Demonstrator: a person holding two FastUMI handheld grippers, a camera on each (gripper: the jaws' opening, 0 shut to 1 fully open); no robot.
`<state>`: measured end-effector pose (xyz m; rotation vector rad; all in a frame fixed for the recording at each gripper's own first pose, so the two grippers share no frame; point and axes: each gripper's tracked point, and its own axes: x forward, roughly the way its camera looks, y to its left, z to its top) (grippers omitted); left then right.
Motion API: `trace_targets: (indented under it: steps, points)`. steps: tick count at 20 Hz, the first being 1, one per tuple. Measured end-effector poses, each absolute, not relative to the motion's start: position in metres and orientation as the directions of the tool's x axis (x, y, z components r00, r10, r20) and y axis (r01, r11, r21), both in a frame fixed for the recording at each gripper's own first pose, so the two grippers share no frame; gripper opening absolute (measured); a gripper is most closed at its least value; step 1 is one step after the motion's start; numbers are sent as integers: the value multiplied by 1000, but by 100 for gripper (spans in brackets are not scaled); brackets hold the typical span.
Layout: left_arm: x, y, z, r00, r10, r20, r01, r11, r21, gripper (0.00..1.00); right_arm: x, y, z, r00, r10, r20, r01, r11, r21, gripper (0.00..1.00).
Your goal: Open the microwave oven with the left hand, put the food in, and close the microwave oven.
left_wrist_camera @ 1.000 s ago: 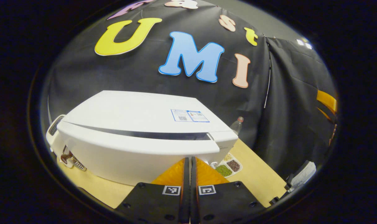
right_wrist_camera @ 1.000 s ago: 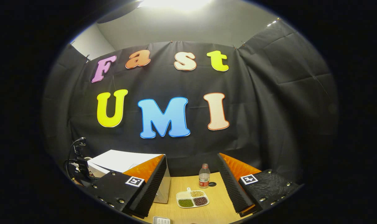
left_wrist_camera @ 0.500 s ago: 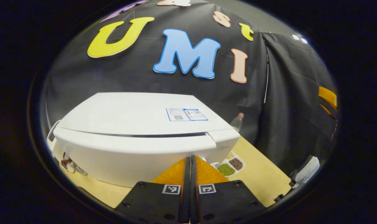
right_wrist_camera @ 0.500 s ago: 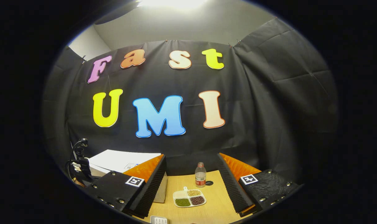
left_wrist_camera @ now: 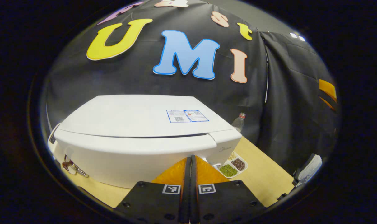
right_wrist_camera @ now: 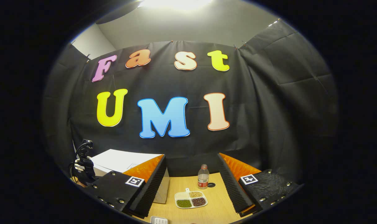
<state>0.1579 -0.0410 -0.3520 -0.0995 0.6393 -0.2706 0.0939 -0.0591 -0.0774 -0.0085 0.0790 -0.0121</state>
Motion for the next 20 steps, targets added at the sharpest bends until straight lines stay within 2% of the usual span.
trace_targets:
  steps: [1, 2, 7, 11, 15, 19, 20]
  points:
    - [164, -37, -348, 776, -262, -573, 203, 965, -167, 7, 94, -56, -78, 997, -5, -82, 5, 1000, -7, 96]
    - [161, -50, -351, 766, -295, -571, 196, 953, -231, 7, 93, -54, -78, 996, -1, -85, 1, 1000, -8, 96]
    - [170, -56, -326, 805, -266, -530, 237, 964, -124, 7, 90, -46, -74, 997, 14, -77, -14, 1000, -9, 96]
    - [169, -30, -243, 891, -183, -415, 162, 983, -84, 7, 94, -34, -68, 997, 52, -62, -53, 999, -7, 96]
    - [153, 4, -125, 973, -56, -225, 57, 998, 0, 7, 104, -21, -59, 992, 108, -63, -107, 994, 21, 96]
    - [114, 29, -40, 994, 28, -104, -20, 997, 78, 100, 105, -11, -38, 989, 140, -52, -138, 990, 37, 96]
    - [102, 33, -28, 995, 35, -90, -29, 997, 71, 99, 103, -9, -33, 990, 135, -41, -134, 990, 36, 96]
